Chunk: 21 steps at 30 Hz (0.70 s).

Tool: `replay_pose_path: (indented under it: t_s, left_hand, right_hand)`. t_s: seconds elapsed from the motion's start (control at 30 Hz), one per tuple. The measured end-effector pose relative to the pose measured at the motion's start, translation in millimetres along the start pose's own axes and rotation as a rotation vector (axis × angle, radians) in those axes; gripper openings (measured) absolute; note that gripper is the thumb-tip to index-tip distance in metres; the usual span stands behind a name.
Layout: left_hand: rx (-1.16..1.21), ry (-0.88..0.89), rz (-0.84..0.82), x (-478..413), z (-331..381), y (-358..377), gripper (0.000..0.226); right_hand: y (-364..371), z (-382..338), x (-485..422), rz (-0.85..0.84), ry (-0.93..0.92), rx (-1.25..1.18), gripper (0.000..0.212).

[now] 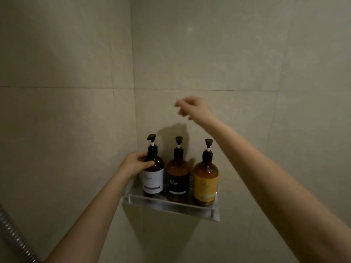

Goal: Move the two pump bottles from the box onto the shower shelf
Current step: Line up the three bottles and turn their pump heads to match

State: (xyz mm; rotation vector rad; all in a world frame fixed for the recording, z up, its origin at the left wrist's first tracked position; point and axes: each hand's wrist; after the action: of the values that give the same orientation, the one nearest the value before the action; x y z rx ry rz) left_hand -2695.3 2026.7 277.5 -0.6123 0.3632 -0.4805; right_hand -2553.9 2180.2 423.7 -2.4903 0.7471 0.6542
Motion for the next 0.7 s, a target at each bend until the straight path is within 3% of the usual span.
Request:
replay_pose_path:
  t_s: [0.1,0.2,0.27,0.37,0.5,0.7]
  left_hand:
    - [0.136,-0.016,-0.01,5,-2,3,0.027]
    - [0.291,-0.1,-0.022,8,2,6,0.015]
    - [0.357,-0.158,-0.007,9,6,7,0.016]
    - [0.36,-0.168,-0.02,8,6,6,0.016]
    - [0.306,-0.165,-0.055,10,1,7,0.04]
    - [0.277,-0.16,-0.064,12,-1,11,0.043]
  right_hand:
    - [-52,23,46,0.256,-0.069,-0.236,0.019]
    - [-82,70,93,0.414,0.082,-0.304,0.015]
    - [-86,103,117,0.35,0.285,-0.229,0.022]
    - [-71,133,141,0.117,0.48,-0.078,0.042]
    - [-47,143,144,-0.012,0.457,-0.052,0.067]
    - [-37,146,140,-0.033,0.434,-0.101,0.07]
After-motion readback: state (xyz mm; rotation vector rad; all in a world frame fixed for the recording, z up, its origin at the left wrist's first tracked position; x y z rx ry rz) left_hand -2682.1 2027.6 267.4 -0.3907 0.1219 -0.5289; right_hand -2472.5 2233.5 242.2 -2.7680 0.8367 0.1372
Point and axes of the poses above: each hand's wrist, its own x-axis away from the middle knuckle, its own y-axis out of the palm, z = x × y, and after that the axes turned 15 degrees about -x, right-handed
